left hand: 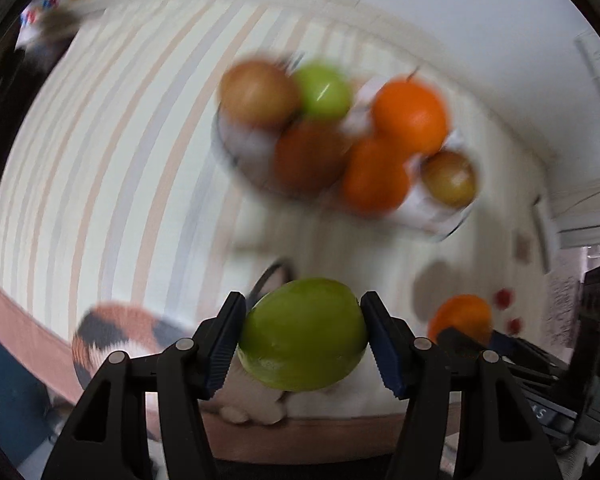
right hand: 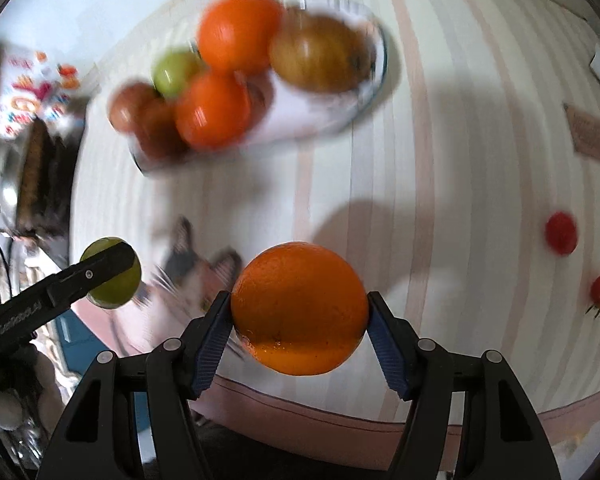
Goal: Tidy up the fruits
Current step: 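Carry the green apple and small orange to the floral plate and release both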
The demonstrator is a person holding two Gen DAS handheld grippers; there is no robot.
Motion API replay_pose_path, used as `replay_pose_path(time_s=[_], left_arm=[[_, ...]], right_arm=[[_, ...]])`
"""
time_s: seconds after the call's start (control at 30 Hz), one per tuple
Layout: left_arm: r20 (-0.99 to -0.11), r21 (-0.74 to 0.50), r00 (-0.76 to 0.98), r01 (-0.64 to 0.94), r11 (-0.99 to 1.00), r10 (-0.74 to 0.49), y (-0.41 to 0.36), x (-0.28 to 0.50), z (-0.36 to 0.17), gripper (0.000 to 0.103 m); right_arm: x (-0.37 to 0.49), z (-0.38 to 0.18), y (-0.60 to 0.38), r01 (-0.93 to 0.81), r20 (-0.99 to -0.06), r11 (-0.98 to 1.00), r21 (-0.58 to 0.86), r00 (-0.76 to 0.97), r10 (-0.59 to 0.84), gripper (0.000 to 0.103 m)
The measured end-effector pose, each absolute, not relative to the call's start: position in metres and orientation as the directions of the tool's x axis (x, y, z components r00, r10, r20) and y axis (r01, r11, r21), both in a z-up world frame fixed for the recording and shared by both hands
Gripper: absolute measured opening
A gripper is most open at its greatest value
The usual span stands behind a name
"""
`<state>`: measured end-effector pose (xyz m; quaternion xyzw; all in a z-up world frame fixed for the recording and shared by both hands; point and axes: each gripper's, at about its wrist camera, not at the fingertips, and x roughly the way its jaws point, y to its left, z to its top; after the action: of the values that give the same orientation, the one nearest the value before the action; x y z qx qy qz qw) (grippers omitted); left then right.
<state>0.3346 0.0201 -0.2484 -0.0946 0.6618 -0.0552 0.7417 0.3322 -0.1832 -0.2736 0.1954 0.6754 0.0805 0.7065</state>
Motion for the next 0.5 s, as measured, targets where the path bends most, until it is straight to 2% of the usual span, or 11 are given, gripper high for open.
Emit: replay_pose_path(time_s=[0.1, 0.23, 0.5], left_arm=[[-0.963, -0.217, 0.166, -0.007, 0.976, -0.213, 0.005, 0.374, -0.223, 0.057], [-0.967, -0.180, 0.177, 0.030, 0.983, -0.182, -0.006, 0.413, -0.223, 0.057], [-0.985, -0.120, 0.116, 0.049, 0.992, -0.125, -0.019, 0.471, -0.256, 0.058]], right_arm=[[0.365, -0.246, -0.204, 0.169, -0.908, 0.895, 0.413, 0.152, 0.391, 0.068], [0.417, -0.229, -0.228, 0.184, -0.908, 0.899, 0.397, 0.221, 0.356, 0.068], [0.498, -0.257, -0.225, 0.181, -0.933, 0.925, 0.334, 0.207, 0.296, 0.068]])
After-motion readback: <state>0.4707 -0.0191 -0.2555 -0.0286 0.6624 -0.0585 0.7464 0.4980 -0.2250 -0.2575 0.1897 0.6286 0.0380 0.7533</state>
